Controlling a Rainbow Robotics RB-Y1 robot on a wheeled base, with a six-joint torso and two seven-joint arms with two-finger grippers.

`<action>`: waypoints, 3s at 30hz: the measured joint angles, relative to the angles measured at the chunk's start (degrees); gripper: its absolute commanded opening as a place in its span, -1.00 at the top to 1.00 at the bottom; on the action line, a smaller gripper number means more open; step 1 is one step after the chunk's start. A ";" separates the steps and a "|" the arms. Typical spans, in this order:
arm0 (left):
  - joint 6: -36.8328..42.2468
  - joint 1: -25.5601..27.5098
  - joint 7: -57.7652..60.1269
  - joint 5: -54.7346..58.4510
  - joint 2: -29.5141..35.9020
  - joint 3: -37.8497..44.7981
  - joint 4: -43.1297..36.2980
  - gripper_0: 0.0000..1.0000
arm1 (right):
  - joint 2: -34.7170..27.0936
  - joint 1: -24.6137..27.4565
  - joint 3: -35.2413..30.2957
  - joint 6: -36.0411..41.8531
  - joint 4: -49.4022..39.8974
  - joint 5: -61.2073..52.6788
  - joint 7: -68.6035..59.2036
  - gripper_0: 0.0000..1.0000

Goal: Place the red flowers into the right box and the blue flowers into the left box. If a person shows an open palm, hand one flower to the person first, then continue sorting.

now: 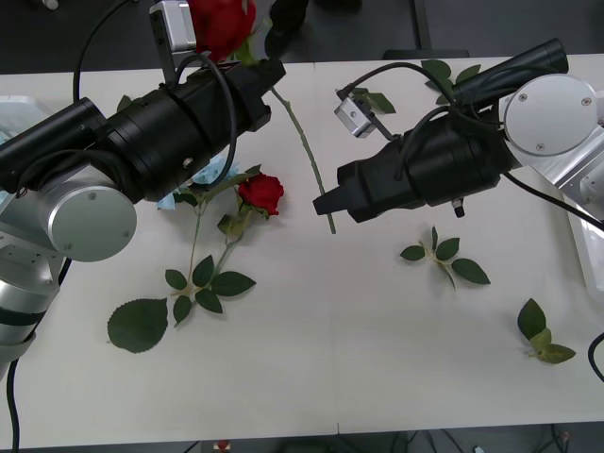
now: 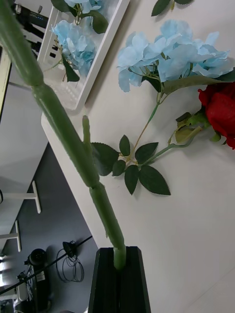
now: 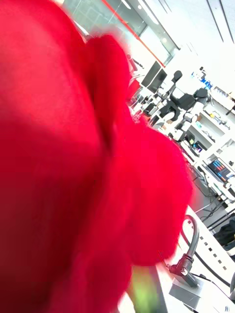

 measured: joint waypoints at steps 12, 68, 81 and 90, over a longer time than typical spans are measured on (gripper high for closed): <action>0.00 0.00 0.00 0.00 0.00 0.00 0.00 -1.00 | -1.73 0.01 0.00 0.00 0.02 0.32 -0.76 1.00; 58.74 8.57 -0.01 -2.85 9.87 15.16 -0.36 -1.00 | -19.76 0.21 1.12 -12.82 67.38 35.79 5.19 1.00; 52.23 2.38 -0.01 -11.92 9.17 2.88 13.45 -1.00 | -18.10 0.21 3.22 -13.77 67.80 35.78 5.52 -0.59; 48.46 -5.50 -0.01 -14.26 6.72 -2.44 22.99 -1.00 | -18.10 -0.78 -5.16 -4.49 66.10 35.00 15.99 -0.93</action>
